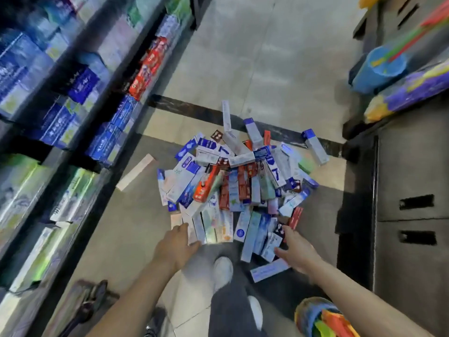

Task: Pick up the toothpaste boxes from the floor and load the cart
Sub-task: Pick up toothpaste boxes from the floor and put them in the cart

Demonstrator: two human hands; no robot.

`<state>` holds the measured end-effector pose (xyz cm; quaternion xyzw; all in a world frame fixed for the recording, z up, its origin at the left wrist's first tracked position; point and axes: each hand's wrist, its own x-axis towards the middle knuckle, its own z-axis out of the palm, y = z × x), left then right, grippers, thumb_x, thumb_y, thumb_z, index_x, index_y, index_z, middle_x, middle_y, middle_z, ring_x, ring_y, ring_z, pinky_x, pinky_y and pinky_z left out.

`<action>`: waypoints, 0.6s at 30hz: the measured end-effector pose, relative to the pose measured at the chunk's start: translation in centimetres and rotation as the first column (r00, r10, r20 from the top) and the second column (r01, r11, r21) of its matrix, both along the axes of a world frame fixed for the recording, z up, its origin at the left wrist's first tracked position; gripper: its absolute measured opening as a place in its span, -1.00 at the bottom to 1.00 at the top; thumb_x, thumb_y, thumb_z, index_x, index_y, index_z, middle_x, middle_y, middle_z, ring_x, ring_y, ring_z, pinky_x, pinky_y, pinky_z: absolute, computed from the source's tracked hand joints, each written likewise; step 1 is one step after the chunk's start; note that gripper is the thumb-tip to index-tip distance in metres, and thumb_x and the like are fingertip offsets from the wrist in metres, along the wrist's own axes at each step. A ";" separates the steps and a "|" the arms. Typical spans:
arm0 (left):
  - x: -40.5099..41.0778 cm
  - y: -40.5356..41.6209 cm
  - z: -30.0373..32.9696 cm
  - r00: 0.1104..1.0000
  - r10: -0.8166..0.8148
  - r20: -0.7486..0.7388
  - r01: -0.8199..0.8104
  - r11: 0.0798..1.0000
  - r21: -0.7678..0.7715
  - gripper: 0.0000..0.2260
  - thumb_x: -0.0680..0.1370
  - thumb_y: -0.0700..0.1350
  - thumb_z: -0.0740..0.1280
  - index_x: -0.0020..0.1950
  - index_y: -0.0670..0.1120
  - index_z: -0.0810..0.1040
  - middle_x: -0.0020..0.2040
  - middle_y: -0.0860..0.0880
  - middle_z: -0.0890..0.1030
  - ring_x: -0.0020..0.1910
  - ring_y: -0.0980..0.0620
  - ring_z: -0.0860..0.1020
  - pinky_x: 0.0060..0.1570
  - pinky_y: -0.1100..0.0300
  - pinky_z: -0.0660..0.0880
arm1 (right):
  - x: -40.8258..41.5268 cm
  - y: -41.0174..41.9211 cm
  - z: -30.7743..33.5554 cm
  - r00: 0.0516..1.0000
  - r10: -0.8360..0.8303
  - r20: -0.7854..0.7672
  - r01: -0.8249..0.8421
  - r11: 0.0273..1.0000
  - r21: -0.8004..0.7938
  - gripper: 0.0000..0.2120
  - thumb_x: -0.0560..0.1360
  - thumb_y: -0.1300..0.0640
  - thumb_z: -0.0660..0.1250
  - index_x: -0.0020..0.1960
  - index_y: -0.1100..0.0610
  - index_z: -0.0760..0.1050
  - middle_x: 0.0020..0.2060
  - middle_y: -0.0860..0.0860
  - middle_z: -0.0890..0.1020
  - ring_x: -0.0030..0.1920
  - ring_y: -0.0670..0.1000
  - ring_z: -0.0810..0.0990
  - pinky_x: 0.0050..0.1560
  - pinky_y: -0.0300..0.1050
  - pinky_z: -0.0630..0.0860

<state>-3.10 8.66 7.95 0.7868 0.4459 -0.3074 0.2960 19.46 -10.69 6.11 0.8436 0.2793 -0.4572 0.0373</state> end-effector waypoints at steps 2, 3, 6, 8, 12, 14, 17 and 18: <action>1.3 1.5 -5.3 1.000 0.009 -0.016 -0.010 1.000 -0.019 -0.51 0.58 0.14 0.19 0.41 -0.12 0.27 0.34 -0.13 0.42 0.31 -0.13 0.39 0.24 0.03 0.39 | 1.1 1.7 -4.6 0.997 -0.058 -0.052 0.058 0.998 0.007 -0.29 0.52 -0.06 0.31 0.53 0.11 0.06 0.46 0.07 0.29 0.42 0.08 0.32 0.38 -0.01 0.33; 2.0 2.1 -7.9 1.000 0.005 -0.025 -0.006 1.000 -0.030 -0.51 0.58 0.13 0.19 0.41 -0.11 0.26 0.33 -0.13 0.42 0.30 -0.12 0.40 0.23 0.03 0.40 | 1.7 2.6 -7.0 0.995 -0.071 -0.069 0.072 0.997 0.013 -0.32 0.54 -0.06 0.30 0.52 0.13 0.07 0.46 0.08 0.29 0.42 0.08 0.33 0.37 -0.03 0.33; 3.9 3.7 -15.1 0.999 0.012 -0.051 -0.013 0.999 -0.031 -0.45 0.59 0.13 0.18 0.48 -0.12 0.17 0.38 -0.12 0.37 0.34 -0.12 0.37 0.24 0.03 0.40 | 3.2 5.3 -13.7 0.985 -0.135 -0.111 0.139 0.990 0.032 -0.32 0.54 -0.02 0.30 0.53 0.13 0.06 0.46 0.09 0.30 0.42 0.09 0.33 0.38 -0.05 0.31; 5.4 5.1 -19.6 0.999 0.034 -0.037 -0.034 0.999 -0.011 -0.45 0.59 0.12 0.18 0.48 -0.13 0.16 0.38 -0.14 0.36 0.34 -0.12 0.37 0.23 0.03 0.40 | 4.1 7.1 -18.2 0.972 -0.186 -0.144 0.196 0.979 0.057 -0.34 0.56 0.01 0.29 0.53 0.14 0.06 0.45 0.09 0.32 0.41 0.10 0.34 0.37 -0.06 0.29; 8.6 8.4 -27.8 0.992 0.122 0.046 -0.126 0.988 0.095 -0.51 0.57 0.08 0.22 0.40 -0.16 0.25 0.31 -0.20 0.40 0.28 -0.19 0.39 0.21 -0.05 0.41 | 5.7 10.6 -26.7 0.948 -0.261 -0.183 0.282 0.954 0.103 -0.47 0.57 0.01 0.28 0.45 0.13 0.17 0.25 0.10 0.46 0.18 0.12 0.50 0.04 -0.08 0.52; 10.1 9.8 -31.3 0.988 0.139 0.064 -0.148 0.974 0.171 -0.46 0.57 0.12 0.22 0.41 -0.18 0.23 0.30 -0.20 0.39 0.29 -0.20 0.37 0.22 -0.07 0.39 | 6.3 12.5 -30.4 0.924 -0.319 -0.210 0.351 0.926 0.137 -0.47 0.58 0.05 0.26 0.45 0.15 0.15 0.24 0.12 0.47 0.17 0.17 0.53 -0.01 -0.01 0.53; 11.5 11.3 -35.5 0.982 0.169 0.085 -0.185 0.950 0.252 -0.40 0.57 0.13 0.23 0.45 -0.20 0.16 0.34 -0.22 0.34 0.32 -0.22 0.33 0.23 -0.08 0.37 | 7.3 14.9 -35.5 0.903 -0.385 -0.190 0.424 0.872 0.244 -0.51 0.56 0.06 0.29 0.40 0.18 0.21 0.19 0.09 0.50 -0.01 0.09 0.53 -0.13 -0.04 0.52; 11.8 11.5 -36.4 0.979 0.188 0.084 -0.203 0.944 0.260 -0.41 0.57 0.12 0.23 0.44 -0.21 0.17 0.33 -0.23 0.33 0.32 -0.24 0.32 0.24 -0.09 0.37 | 7.4 15.6 -37.0 0.907 -0.388 -0.166 0.420 0.870 0.259 -0.51 0.56 0.04 0.29 0.39 0.18 0.22 0.22 0.10 0.51 0.00 0.09 0.53 -0.18 -0.05 0.52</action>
